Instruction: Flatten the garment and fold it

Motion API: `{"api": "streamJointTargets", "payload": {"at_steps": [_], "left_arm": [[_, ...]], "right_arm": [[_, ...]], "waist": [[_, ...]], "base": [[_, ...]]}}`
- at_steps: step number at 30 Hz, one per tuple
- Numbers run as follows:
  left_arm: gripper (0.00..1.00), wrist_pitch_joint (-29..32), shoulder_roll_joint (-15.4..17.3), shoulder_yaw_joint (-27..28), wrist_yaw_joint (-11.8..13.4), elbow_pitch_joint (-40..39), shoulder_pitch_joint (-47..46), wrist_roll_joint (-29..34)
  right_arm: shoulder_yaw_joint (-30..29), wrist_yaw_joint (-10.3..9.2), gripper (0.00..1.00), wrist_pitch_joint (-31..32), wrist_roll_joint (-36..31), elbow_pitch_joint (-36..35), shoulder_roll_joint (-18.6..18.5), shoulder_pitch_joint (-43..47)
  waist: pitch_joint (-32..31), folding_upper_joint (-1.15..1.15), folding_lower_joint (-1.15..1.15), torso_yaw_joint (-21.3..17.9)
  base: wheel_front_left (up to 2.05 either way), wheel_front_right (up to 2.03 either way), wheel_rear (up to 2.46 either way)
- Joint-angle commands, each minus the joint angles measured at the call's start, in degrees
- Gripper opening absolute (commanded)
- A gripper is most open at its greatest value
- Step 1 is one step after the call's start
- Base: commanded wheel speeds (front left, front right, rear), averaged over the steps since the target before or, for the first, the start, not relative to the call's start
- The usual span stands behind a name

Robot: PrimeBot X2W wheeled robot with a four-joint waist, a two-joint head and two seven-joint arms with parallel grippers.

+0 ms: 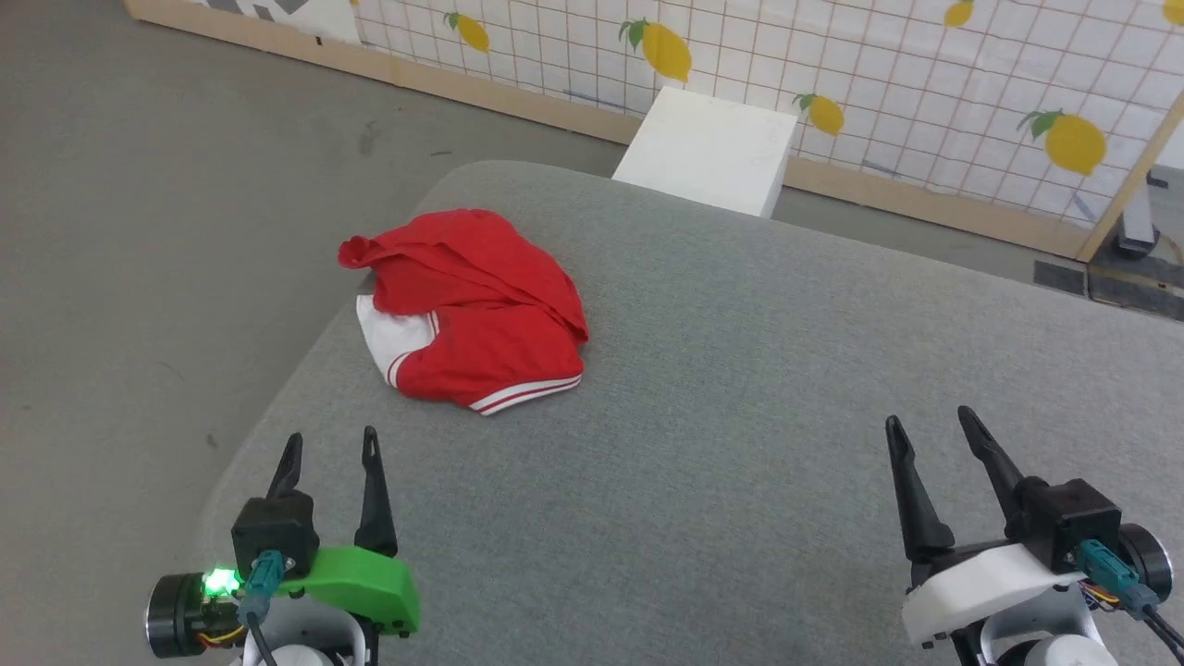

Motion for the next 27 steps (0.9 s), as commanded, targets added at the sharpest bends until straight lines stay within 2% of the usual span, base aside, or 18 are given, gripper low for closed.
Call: {"api": "streamJointTargets", "payload": {"at_steps": [1, 27], "left_arm": [[1.0, -0.57, 0.57, -0.16, 0.52, 0.3, -0.44, -0.53], [1.0, -3.64, 1.39, -1.57, 2.89, 1.88, -0.59, -2.59]], "right_arm": [[0.04, -0.06, 1.0, -0.62, 0.31, 0.28, 0.06, 0.15], [-0.54, -0.08, 1.0, -3.09, 1.21, 1.16, 0.09, -0.08]], "waist": [[-0.17, 0.0, 0.0, 0.62], [0.34, 0.0, 0.0, 8.06]], "base": [[0.0, 0.0, 0.0], [0.0, 0.0, 0.0]]}}
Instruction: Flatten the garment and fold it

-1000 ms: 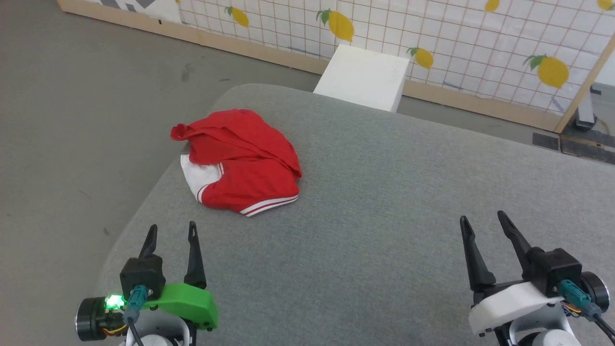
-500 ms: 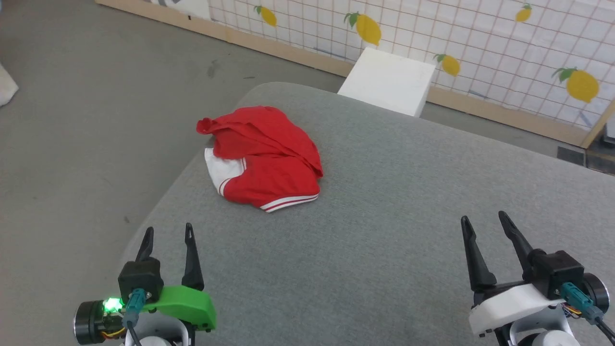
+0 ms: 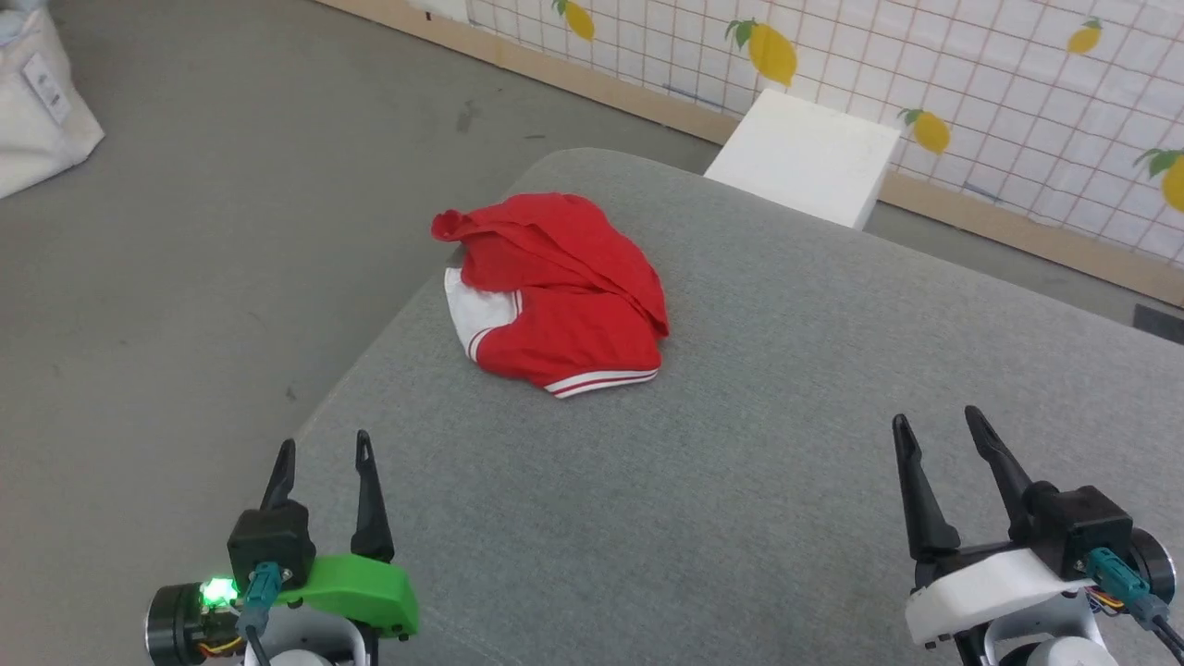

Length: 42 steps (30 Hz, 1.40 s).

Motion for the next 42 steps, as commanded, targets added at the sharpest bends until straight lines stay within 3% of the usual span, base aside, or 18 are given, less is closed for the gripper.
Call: {"api": "streamJointTargets", "payload": {"at_steps": [1, 20, 26, 30, 34, 42], "left_arm": [[1.0, -0.56, 0.42, -0.15, 0.55, 0.34, -0.58, -0.18], [1.0, -2.77, 0.99, -0.91, 2.33, 1.75, -0.55, -1.19], [1.0, -2.85, 1.05, -1.71, 1.64, 2.18, -1.54, -0.87], [1.0, -2.16, 1.13, -3.07, -1.08, 3.34, -4.83, -1.89], [1.0, 3.1, 0.83, -5.33, -6.44, 6.43, -13.84, -4.39], [1.0, 15.91, 0.25, -4.49, -13.95, 17.04, -35.24, -12.49]], "right_arm": [[-0.13, -0.08, 1.0, -0.64, 0.37, 0.26, 0.04, -0.1], [-0.62, -0.1, 1.0, -2.45, 1.09, 0.81, 0.06, 0.22], [-1.28, -0.1, 1.0, -2.28, 0.9, 0.47, 0.06, 0.43], [-1.46, -0.1, 1.0, -1.84, 0.54, -0.12, 0.06, 0.3], [-1.2, -0.1, 1.0, -0.69, -0.89, -1.74, 0.06, -1.08], [0.85, -0.1, 1.0, 1.53, -3.6, -4.96, 0.06, -5.7]], "waist": [[0.12, 0.0, 0.0, 0.75], [0.1, 0.0, 0.0, 6.0], [0.41, 0.0, 0.0, 6.85], [1.52, 0.0, 0.0, 6.63], [5.29, 0.0, 0.0, 4.77], [16.76, 0.0, 0.0, -3.44]], "base": [[0.0, 0.0, 0.0], [0.0, 0.0, 0.0], [0.0, 0.0, 0.0], [0.0, 0.0, 0.0], [0.0, 0.0, 0.0], [0.0, 0.0, 0.0]]}}
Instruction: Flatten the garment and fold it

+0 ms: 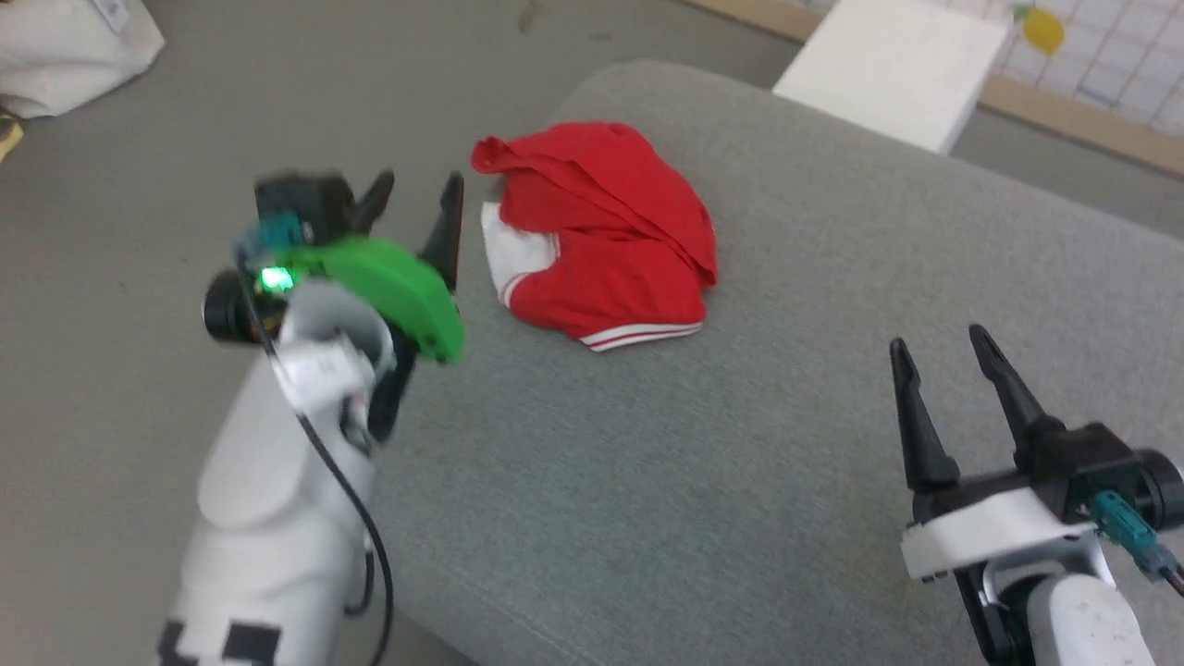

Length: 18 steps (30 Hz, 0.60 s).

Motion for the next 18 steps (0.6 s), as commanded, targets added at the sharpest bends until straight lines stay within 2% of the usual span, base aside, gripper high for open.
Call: {"api": "streamJointTargets", "payload": {"at_steps": [1, 6, 10, 14, 18], "left_arm": [[1.0, 2.02, 0.2, 0.78, -0.87, 1.61, -3.09, -1.82], [1.0, 12.11, 2.47, 3.88, -2.27, 7.46, -10.99, -8.26], [1.0, 21.33, 5.17, 6.81, -1.41, 10.51, -13.78, -12.39], [1.0, 25.54, 6.85, 9.16, -0.51, 10.59, -14.8, -15.21], [1.0, 29.95, 7.3, 8.52, 1.05, 11.58, -13.25, -15.39]], "right_arm": [[0.47, -0.1, 1.0, 0.26, -0.52, -0.73, -0.06, -1.47], [1.4, -0.1, 1.0, 0.25, -1.34, -1.34, -0.06, -4.47], [1.95, -0.1, 1.0, -0.34, -1.0, -1.34, -0.06, -6.62], [1.58, -0.1, 1.0, -1.23, -0.81, -0.89, -0.06, -8.62], [1.33, -0.1, 1.0, -2.22, -0.2, 0.1, -0.06, -9.95]], "waist": [[9.58, 0.0, 0.0, -8.42], [16.36, 0.0, 0.0, -13.85], [20.88, 0.0, 0.0, -17.58], [24.19, 0.0, 0.0, -19.69], [25.27, 0.0, 0.0, -20.78]], "base": [[0.0, 0.0, 0.0], [0.0, 0.0, 0.0], [0.0, 0.0, 0.0], [0.0, 0.0, 0.0], [0.0, 0.0, 0.0]]}}
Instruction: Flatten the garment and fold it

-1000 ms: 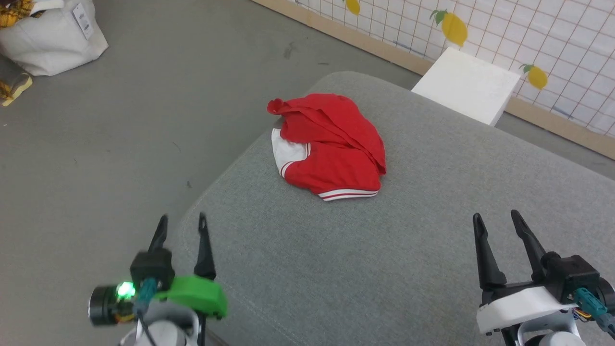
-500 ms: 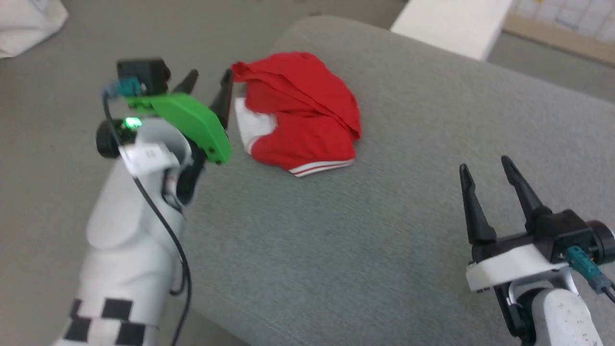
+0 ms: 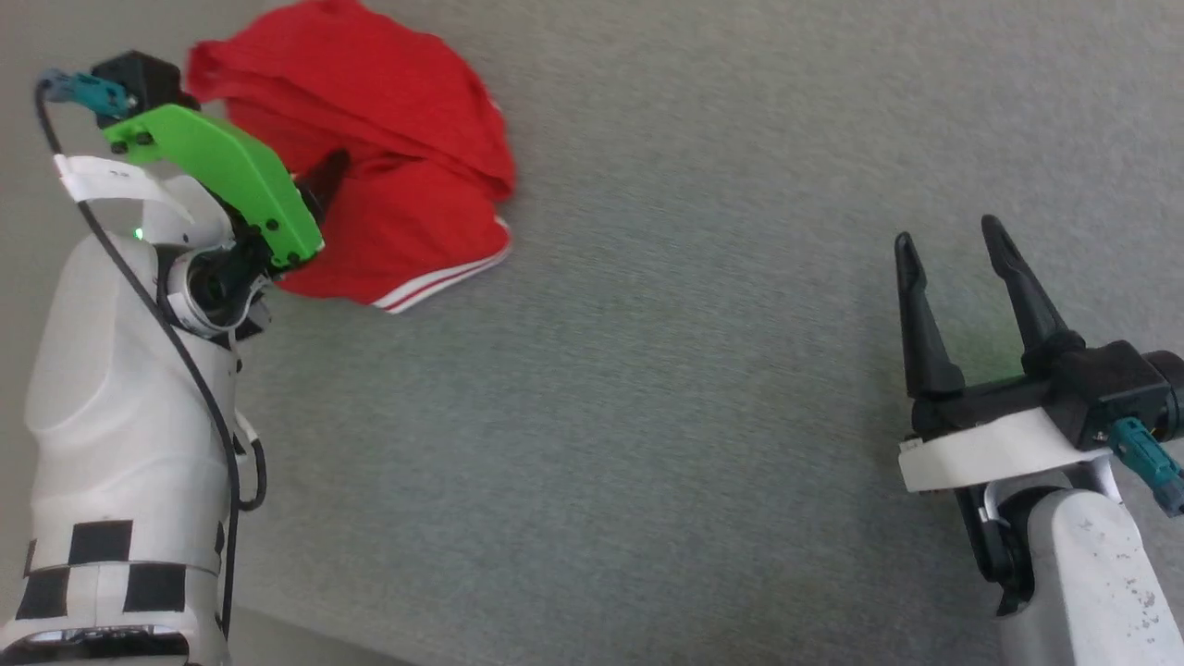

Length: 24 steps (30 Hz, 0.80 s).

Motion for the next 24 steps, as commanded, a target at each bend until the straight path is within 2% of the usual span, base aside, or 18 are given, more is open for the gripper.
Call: {"api": "streamJointTargets", "payload": {"at_steps": [1, 5, 6, 8, 10, 12, 17, 21, 24], "left_arm": [[1.0, 1.49, 0.19, -0.3, 0.78, 0.41, 0.87, -0.46], [1.0, 5.19, 0.07, -0.41, 1.97, 0.91, 3.04, -1.43], [0.96, 6.83, 0.18, -0.84, 2.12, 1.21, 3.88, -1.5], [0.0, 10.47, 0.41, -1.96, 1.86, 1.63, 5.5, -1.7], [0.0, 11.98, 0.8, -2.55, 1.52, 0.9, 6.73, -1.72], [0.0, 9.44, 1.76, -2.65, 0.89, -0.96, 7.38, -0.77], [0.0, -6.16, 5.36, -3.29, -0.14, -5.8, 7.9, 5.73], [0.0, -18.61, 6.36, -4.52, 0.33, -8.64, 6.88, 11.05], [0.0, -23.68, 6.34, -6.23, 0.11, -10.19, 5.86, 13.72]], "right_arm": [[-0.15, -0.09, 1.0, -0.64, 0.49, 0.41, -0.06, -0.97], [0.21, -0.09, 1.0, -1.39, 1.18, 1.74, -0.06, -1.78], [0.33, -0.09, 1.0, -1.61, 1.45, 2.11, -0.06, -1.91], [0.27, -0.09, 1.0, -2.02, 1.97, 2.82, -0.06, -2.01], [-0.01, -0.09, 1.0, -2.42, 2.53, 3.63, -0.06, -1.78], [-0.27, -0.09, 1.0, -2.8, 3.12, 4.5, -0.06, -1.26], [-0.9, -0.09, 1.0, -3.61, 4.78, 6.59, -0.06, 1.25], [-2.28, -0.09, 1.0, -3.95, 5.85, 7.52, -0.06, 4.09], [-3.13, -0.09, 1.0, -4.07, 6.08, 7.61, -0.06, 5.93]], "waist": [[6.46, 0.0, -0.02, -6.6], [6.08, 0.0, -0.02, -7.24], [5.69, 0.0, -0.02, -7.39], [4.57, 0.0, -0.02, -7.53], [2.9, 0.0, -0.02, -7.55], [0.69, 0.0, -0.02, -7.55], [-7.21, 0.0, -0.02, -8.12], [-13.84, 0.0, -0.02, -9.17], [-17.65, 0.0, -0.02, -10.83]], "base": [[0.0, 0.0, 0.0], [0.0, 0.0, 0.0], [0.0, 0.0, 0.0], [0.0, 0.0, 0.0], [0.0, 0.0, 0.0], [0.0, 0.0, 0.0], [0.0, 0.0, 0.0], [0.0, 0.0, 0.0], [0.0, 0.0, 0.0]]}}
